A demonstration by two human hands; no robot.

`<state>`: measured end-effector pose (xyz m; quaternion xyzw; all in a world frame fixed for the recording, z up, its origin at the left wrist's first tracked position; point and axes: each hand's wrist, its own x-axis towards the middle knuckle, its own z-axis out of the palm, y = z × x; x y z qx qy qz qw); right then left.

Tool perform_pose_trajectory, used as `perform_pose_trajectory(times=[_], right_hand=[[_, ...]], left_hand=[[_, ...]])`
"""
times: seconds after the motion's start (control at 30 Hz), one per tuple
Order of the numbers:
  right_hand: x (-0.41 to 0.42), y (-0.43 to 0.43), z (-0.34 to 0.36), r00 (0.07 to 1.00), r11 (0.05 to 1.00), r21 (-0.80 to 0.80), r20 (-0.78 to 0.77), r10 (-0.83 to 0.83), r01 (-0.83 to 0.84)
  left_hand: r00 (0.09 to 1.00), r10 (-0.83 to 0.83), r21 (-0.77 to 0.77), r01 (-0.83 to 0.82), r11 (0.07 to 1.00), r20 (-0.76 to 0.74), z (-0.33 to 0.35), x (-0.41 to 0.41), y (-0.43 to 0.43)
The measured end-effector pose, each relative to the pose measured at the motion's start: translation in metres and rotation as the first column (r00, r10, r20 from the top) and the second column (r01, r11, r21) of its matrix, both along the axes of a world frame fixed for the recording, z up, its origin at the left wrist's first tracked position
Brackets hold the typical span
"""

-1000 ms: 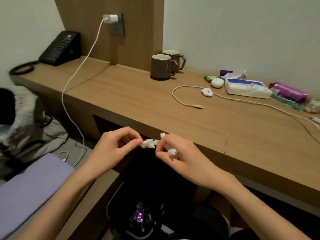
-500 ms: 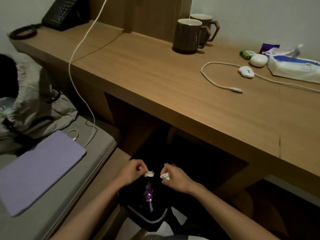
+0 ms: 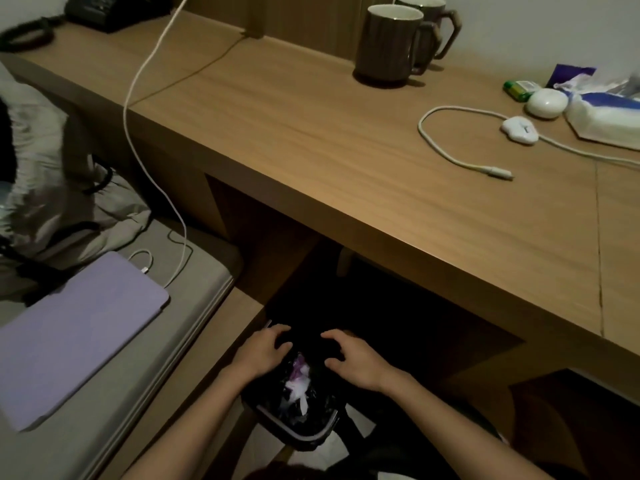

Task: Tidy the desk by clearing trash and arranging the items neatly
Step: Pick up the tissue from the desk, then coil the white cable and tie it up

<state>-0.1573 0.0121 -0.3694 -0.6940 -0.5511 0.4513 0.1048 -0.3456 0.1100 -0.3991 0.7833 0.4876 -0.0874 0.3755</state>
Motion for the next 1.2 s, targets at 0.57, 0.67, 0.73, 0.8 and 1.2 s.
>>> perform_pose_trajectory(times=[0.57,0.67,0.73,0.8,1.2], right_hand=[[0.044,-0.122,0.268,0.996,0.639,0.767,0.091,-0.011,-0.063],[0.068,-0.14,0.294,0.98,0.552,0.833,0.147,-0.134,-0.049],[0.088,-0.153,0.306,0.956,0.529,0.848,0.181,-0.229,-0.034],[0.112,-0.165,0.315,0.924,0.506,0.862,0.206,-0.323,-0.015],[0.283,-0.227,0.296,0.595,0.436,0.851,0.194,-0.78,0.294]], left_hand=[[0.73,-0.317,0.374,0.091,0.923,0.605,0.274,0.047,-0.092],[0.667,-0.375,0.4,0.125,0.908,0.643,0.304,0.074,-0.108],[0.64,-0.423,0.427,0.161,0.89,0.641,0.316,0.096,-0.114],[0.611,-0.462,0.454,0.182,0.872,0.643,0.326,0.122,-0.119],[0.49,-0.704,0.575,0.412,0.707,0.514,0.334,0.303,-0.154]])
